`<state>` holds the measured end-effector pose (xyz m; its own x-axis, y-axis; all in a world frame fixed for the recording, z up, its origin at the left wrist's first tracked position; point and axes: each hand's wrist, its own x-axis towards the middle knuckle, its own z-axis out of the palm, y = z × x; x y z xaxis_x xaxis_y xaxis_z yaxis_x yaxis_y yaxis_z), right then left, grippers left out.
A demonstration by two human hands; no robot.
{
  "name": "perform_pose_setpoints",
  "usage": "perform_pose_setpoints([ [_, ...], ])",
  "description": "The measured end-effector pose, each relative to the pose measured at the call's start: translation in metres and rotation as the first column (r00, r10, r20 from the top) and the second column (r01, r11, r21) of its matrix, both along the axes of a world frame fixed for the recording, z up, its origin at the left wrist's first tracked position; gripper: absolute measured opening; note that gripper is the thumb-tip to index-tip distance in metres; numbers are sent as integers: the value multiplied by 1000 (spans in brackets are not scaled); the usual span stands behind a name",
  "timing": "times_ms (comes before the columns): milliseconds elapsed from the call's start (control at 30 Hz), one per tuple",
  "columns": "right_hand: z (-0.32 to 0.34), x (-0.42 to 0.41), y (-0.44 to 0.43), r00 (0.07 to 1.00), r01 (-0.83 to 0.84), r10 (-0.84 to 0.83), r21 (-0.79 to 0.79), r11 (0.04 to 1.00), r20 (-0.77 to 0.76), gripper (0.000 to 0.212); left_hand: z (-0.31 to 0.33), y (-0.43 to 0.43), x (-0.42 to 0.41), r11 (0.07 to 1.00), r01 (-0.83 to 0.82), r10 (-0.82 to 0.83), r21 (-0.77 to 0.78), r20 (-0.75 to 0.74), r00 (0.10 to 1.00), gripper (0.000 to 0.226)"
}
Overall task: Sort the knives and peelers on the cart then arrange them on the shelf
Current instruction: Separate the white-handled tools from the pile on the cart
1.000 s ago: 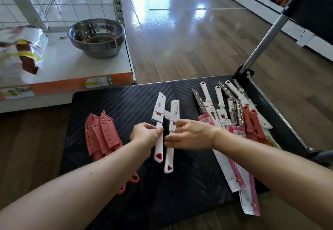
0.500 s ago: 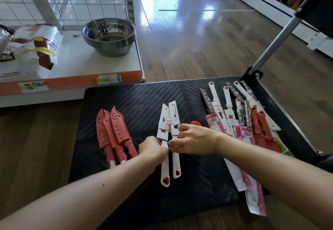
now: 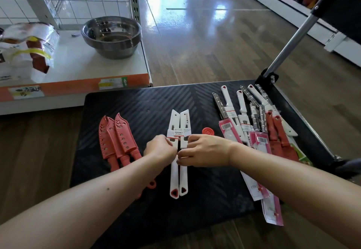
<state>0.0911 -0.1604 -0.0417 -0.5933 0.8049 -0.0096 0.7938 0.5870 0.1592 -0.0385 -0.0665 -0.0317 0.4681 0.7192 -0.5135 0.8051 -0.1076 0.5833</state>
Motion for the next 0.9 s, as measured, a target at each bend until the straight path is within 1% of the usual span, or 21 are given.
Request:
perform_pose_setpoints([
  [100, 4, 2, -6, 989, 143, -142, 25, 989, -42, 20, 4, 9, 6, 993, 45, -49, 107, 35, 998, 8],
  [167, 6, 10, -11, 950, 305, -303, 23, 952, -76, 14, 7, 14, 12, 982, 97, -108, 164, 57, 993, 12],
  [200, 8, 16, -13, 915, 401, -397, 37, 916, -74, 8, 8, 15, 16, 968, 143, -158, 204, 55, 986, 17],
  [233, 11, 24, -16, 851, 525, -521, 48, 850, -72, 9, 11, 16, 20, 945, 202, -221, 257, 45, 974, 22],
  [267, 15, 34, -18, 747, 664, -662, 20, 747, -68, 16, 12, 17, 24, 912, 260, -284, 318, 30, 958, 25],
  [300, 21, 45, -22, 607, 793, -793, -29, 609, -54, 20, 14, 18, 27, 869, 313, -342, 383, 7, 940, 27],
  [333, 25, 55, -27, 457, 885, -889, -80, 458, -33, 23, 16, 18, 30, 815, 370, -398, 446, -34, 917, 27],
  [367, 31, 64, -31, 325, 938, -946, -129, 323, -5, 25, 17, 18, 33, 746, 434, -453, 504, -94, 887, 27],
  [400, 34, 72, -35, 232, 961, -973, -156, 229, 1, 26, 17, 18, 36, 665, 497, -502, 558, -158, 850, 28],
  [433, 36, 78, -38, 175, 970, -984, -169, 173, -4, 26, 16, 17, 38, 586, 546, -539, 599, -215, 815, 28],
  [467, 38, 83, -40, 133, 975, -991, -177, 134, -18, 26, 15, 17, 40, 531, 575, -561, 623, -250, 789, 28],
  [500, 39, 88, -40, 86, 978, -995, -190, 92, -41, 25, 14, 17, 43, 504, 588, -573, 632, -265, 775, 28],
  [600, 39, 99, -41, -38, 972, -998, -232, -23, -57, 24, 12, 18, 48, 514, 589, -578, 624, -256, 775, 28],
  [700, 31, 102, -40, -81, 963, -994, -264, -58, -76, 22, 9, 18, 55, 532, 581, -577, 616, -238, 781, 30],
  [767, 26, 103, -38, -110, 959, -989, -273, -80, -97, 22, 6, 17, 61, 563, 567, -575, 601, -207, 791, 27],
  [900, 23, 113, -28, -177, 960, -971, -247, -133, -162, 24, 3, 11, 76, 611, 544, -579, 575, -143, 802, 25],
])
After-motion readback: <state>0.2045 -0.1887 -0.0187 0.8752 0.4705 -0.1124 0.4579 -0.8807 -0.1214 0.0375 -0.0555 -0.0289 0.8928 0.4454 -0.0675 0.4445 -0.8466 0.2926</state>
